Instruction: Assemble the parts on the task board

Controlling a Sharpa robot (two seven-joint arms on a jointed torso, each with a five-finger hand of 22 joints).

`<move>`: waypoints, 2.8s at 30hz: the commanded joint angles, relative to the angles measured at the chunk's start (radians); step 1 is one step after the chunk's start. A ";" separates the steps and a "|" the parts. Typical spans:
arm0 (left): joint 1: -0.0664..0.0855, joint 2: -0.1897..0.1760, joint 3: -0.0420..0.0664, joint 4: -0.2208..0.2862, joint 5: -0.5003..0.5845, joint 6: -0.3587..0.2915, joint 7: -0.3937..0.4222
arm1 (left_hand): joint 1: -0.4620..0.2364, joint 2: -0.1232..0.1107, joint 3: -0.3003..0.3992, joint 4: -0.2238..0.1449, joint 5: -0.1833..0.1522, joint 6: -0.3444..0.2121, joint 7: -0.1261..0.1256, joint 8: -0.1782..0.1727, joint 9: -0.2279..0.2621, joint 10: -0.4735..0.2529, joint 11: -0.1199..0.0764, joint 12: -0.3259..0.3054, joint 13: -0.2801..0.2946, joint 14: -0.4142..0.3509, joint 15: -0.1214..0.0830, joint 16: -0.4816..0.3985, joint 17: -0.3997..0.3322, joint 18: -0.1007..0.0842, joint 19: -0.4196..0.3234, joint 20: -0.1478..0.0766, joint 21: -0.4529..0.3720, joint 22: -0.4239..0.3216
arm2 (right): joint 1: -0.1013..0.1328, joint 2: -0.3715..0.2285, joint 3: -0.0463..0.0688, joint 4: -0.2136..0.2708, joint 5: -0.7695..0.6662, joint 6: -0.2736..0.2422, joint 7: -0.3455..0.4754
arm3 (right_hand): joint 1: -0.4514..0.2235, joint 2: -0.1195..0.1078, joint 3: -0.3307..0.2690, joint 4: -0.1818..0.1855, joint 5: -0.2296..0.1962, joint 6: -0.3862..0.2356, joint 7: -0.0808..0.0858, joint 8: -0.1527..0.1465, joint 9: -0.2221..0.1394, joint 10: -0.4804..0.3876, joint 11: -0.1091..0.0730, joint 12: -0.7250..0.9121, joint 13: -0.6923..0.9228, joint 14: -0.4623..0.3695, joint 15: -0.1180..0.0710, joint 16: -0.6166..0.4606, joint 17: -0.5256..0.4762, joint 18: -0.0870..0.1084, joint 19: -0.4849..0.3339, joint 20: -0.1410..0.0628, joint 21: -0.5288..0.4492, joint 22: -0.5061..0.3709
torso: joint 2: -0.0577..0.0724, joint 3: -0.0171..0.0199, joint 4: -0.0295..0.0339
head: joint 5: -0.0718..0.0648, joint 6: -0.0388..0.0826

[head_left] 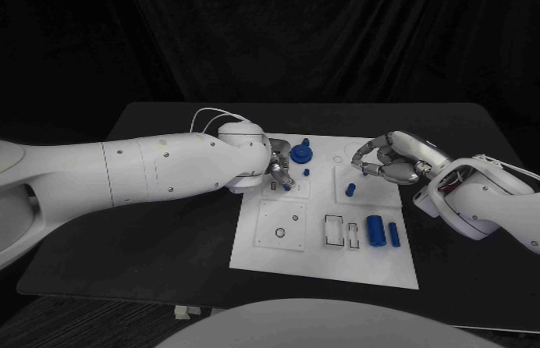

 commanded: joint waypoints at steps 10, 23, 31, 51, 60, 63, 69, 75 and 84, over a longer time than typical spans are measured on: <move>-0.011 0.008 -0.003 -0.007 0.004 0.015 0.014 | 0.002 0.009 0.004 -0.005 0.003 0.060 -0.059 0.000 0.000 0.102 -0.008 0.003 0.263 0.104 -0.005 0.003 0.263 0.016 0.052 -0.007 -0.012 0.223 | -0.003 -0.003 0.000 0.001 -0.001 0.001 -0.017 | 0.008 0.000 0.000 -0.004 0.005 -0.006 0.003 -0.004 -0.001 0.104 0.004 0.003 0.263 0.106 0.005 0.003 0.263 -0.016 0.106 0.005 0.003 0.263 | 0.000 0.0001 -0.0003 | -0.001 0.000; -0.015 0.010 -0.003 -0.009 0.004 0.038 -0.003 | -0.016 0.004 -0.011 0.000 -0.064 0.045 -0.055 -0.020 -0.009 0.102 -0.004 0.003 0.263 0.104 -0.003 0.003 0.263 0.021 0.042 -0.005 -0.042 0.215 | -0.003 -0.004 0.000 0.003 -0.001 0.000 -0.017 | 0.008 -0.001 0.000 -0.005 0.007 -0.008 0.003 -0.005 -0.002 0.104 0.004 0.003 0.263 0.106 0.005 0.003 0.263 -0.016 0.106 0.005 0.003 0.263 | 0.000 0.0000 -0.0001 | -0.001 0.000; -0.022 0.011 -0.003 -0.009 0.004 0.050 -0.011 | -0.054 0.012 -0.076 0.038 -0.237 0.013 -0.042 -0.044 -0.014 0.102 0.006 0.003 0.263 0.104 0.006 0.003 0.263 0.023 0.040 0.001 -0.056 0.212 | -0.003 -0.005 0.000 0.003 -0.001 -0.001 -0.016 | 0.008 -0.001 0.000 -0.005 0.007 -0.008 0.003 -0.005 -0.002 0.104 0.004 0.003 0.263 0.106 0.005 0.003 0.263 -0.016 0.106 0.005 0.003 0.263 | 0.000 0.0002 0.0004 | -0.002 0.000; -0.025 0.009 -0.003 -0.015 0.004 0.058 -0.022 | -0.164 0.024 -0.228 0.133 -0.388 0.008 -0.032 -0.045 -0.007 0.102 0.016 0.003 0.263 0.104 0.014 0.003 0.263 0.023 0.043 0.010 -0.060 0.213 | -0.003 -0.006 0.000 0.004 -0.001 0.001 -0.016 | 0.008 -0.001 0.001 -0.005 0.008 -0.008 0.003 -0.005 -0.002 0.104 0.004 0.003 0.263 0.106 0.005 0.003 0.263 -0.016 0.106 0.005 0.003 0.263 | 0.000 -0.0003 0.0003 | -0.001 0.000; -0.026 0.006 -0.003 -0.020 0.004 0.058 -0.023 | -0.142 0.043 -0.232 0.121 -0.365 0.006 -0.034 -0.043 -0.003 0.102 0.014 0.003 0.263 0.104 0.012 0.003 0.263 0.025 0.041 0.009 -0.067 0.211 | -0.003 -0.006 0.000 0.004 -0.001 0.003 -0.016 | 0.009 -0.001 0.001 -0.006 0.010 -0.007 0.003 -0.005 -0.002 0.104 0.004 0.003 0.263 0.106 0.005 0.003 0.263 -0.016 0.106 0.005 0.003 0.263 | 0.000 0.0000 0.0001 | -0.001 0.000; -0.026 0.004 -0.003 -0.022 0.004 0.055 -0.015 | -0.132 0.047 -0.233 0.117 -0.359 0.007 -0.035 -0.042 -0.002 0.102 0.014 0.003 0.263 0.104 0.012 0.003 0.263 0.025 0.041 0.009 -0.068 0.211 | -0.003 -0.006 0.000 0.004 -0.001 0.003 -0.016 | 0.009 -0.001 0.001 -0.006 0.010 -0.007 0.003 -0.005 -0.002 0.104 0.004 0.003 0.263 0.106 0.005 0.003 0.263 -0.016 0.106 0.005 0.003 0.263 | 0.000 -0.0001 -0.0002 | -0.001 0.000; -0.026 0.000 -0.003 -0.024 0.004 0.053 0.006 | -0.065 0.064 -0.222 0.091 -0.235 -0.005 -0.035 -0.060 -0.016 0.102 0.014 0.003 0.263 0.104 0.012 0.003 0.263 0.026 0.040 0.008 -0.075 0.210 | -0.004 -0.006 0.000 0.004 -0.001 0.003 -0.015 | 0.009 -0.001 0.001 -0.006 0.011 -0.007 0.003 -0.005 -0.002 0.104 0.004 0.003 0.263 0.106 0.005 0.003 0.263 -0.016 0.106 0.005 0.003 0.263 | 0.000 0.0002 -0.0002 | -0.001 0.000; -0.026 -0.005 -0.003 -0.025 0.004 0.047 0.024 | -0.001 0.066 -0.184 0.060 -0.140 -0.004 -0.035 -0.088 -0.055 0.102 0.013 0.003 0.263 0.104 0.011 0.003 0.263 0.026 0.039 0.007 -0.079 0.210 | -0.004 -0.006 0.000 0.004 -0.001 0.004 -0.016 | 0.013 0.000 0.005 -0.010 0.022 -0.008 0.003 -0.005 -0.002 0.104 0.004 0.003 0.263 0.106 0.005 0.003 0.263 -0.016 0.106 0.005 0.003 0.263 | 0.000 0.0000 -0.0001 | 0.000 0.000; -0.026 -0.012 -0.003 -0.027 0.004 0.033 0.053 | 0.037 0.059 -0.098 0.043 -0.153 0.009 -0.034 -0.109 -0.100 0.102 0.014 0.003 0.263 0.104 0.012 0.003 0.263 0.027 0.038 0.008 -0.083 0.209 | -0.005 -0.007 0.000 0.004 -0.001 0.005 -0.016 | 0.014 0.000 0.006 -0.011 0.029 -0.008 0.003 -0.006 -0.002 0.104 0.004 0.003 0.263 0.106 0.005 0.003 0.263 -0.016 0.106 0.005 0.003 0.263 | 0.000 0.0000 -0.0002 | 0.002 0.000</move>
